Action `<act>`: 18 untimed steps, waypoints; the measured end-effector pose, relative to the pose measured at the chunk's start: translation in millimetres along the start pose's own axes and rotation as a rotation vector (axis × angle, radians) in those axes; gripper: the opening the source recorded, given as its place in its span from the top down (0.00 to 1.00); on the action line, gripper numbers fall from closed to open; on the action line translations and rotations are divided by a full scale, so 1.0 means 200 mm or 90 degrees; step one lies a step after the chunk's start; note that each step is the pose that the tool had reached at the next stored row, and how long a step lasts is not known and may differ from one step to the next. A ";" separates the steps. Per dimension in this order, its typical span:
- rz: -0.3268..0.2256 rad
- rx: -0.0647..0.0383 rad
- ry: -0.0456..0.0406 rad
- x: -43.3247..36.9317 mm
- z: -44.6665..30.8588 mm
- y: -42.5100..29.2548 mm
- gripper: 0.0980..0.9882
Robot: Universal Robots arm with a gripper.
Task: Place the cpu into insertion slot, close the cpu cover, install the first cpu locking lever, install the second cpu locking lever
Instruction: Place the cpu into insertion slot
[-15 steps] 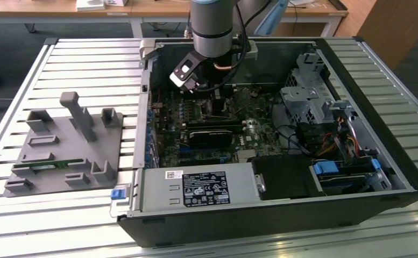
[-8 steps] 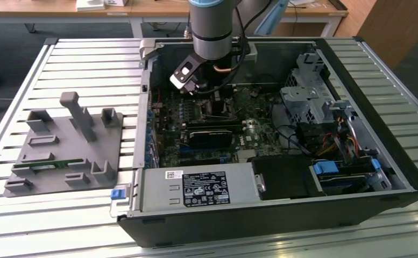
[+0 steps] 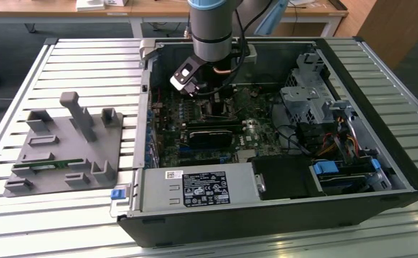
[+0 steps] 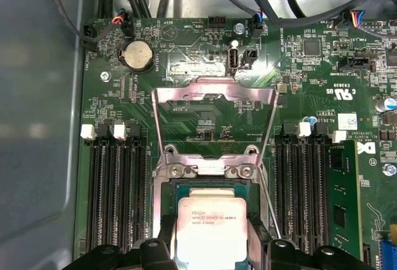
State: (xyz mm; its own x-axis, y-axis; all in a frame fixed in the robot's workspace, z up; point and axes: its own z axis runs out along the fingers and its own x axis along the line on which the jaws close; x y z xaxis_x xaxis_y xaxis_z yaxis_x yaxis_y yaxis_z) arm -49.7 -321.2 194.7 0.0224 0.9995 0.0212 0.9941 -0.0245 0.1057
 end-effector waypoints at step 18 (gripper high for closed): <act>0.000 0.000 -0.0002 0.000 0.008 -0.001 0.42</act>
State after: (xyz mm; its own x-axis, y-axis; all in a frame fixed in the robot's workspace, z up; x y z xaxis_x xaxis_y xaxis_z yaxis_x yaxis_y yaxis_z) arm -49.7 -321.1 193.0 0.0224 0.9995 0.0208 0.9941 -0.0245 0.1057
